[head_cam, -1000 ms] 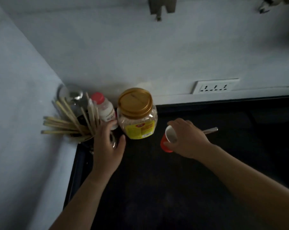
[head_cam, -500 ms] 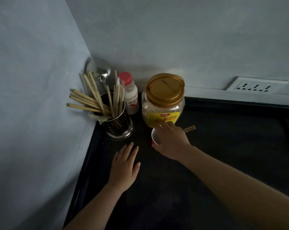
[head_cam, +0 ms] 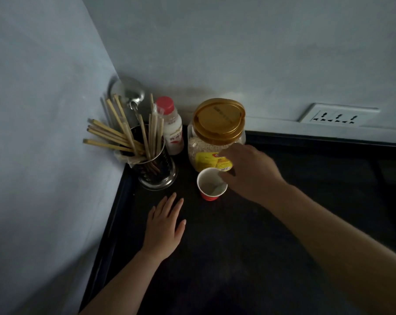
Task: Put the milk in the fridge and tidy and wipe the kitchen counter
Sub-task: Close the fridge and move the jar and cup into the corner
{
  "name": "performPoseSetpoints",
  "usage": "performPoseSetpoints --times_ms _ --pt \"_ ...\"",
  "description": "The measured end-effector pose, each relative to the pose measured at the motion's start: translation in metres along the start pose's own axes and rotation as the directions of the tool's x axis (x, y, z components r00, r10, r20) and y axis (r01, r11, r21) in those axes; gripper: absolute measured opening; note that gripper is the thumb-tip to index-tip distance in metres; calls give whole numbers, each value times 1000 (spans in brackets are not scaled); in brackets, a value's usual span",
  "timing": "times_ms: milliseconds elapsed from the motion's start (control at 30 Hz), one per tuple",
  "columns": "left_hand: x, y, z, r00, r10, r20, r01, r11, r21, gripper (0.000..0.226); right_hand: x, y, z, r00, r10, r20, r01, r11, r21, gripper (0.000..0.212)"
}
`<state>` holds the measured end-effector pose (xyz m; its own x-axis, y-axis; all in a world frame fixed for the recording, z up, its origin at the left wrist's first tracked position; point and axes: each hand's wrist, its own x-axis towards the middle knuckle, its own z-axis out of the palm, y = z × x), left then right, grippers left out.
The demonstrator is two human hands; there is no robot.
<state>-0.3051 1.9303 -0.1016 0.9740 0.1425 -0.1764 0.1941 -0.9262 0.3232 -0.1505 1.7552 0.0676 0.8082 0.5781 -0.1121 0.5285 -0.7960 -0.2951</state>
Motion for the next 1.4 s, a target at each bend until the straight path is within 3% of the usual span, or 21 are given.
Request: performPoseSetpoints --times_ms 167,600,1033,1233,1400 --pt "2 6 -5 999 -25 42 24 999 25 57 -15 16 -2 986 163 38 -166 981 104 35" --pt "-3 12 -14 991 -54 126 44 996 80 59 -21 21 13 926 322 198 -359 912 198 14" --pt "-9 4 -6 999 -5 47 4 1000 7 57 -21 9 -1 975 176 -138 -121 933 339 17" --pt "-14 -11 -14 998 -26 -52 21 995 -102 51 -23 -15 -56 882 83 -463 142 891 431 7" --pt "-16 -29 -15 992 -94 -83 89 994 -65 53 1 -54 -68 874 49 -483 247 813 528 5"
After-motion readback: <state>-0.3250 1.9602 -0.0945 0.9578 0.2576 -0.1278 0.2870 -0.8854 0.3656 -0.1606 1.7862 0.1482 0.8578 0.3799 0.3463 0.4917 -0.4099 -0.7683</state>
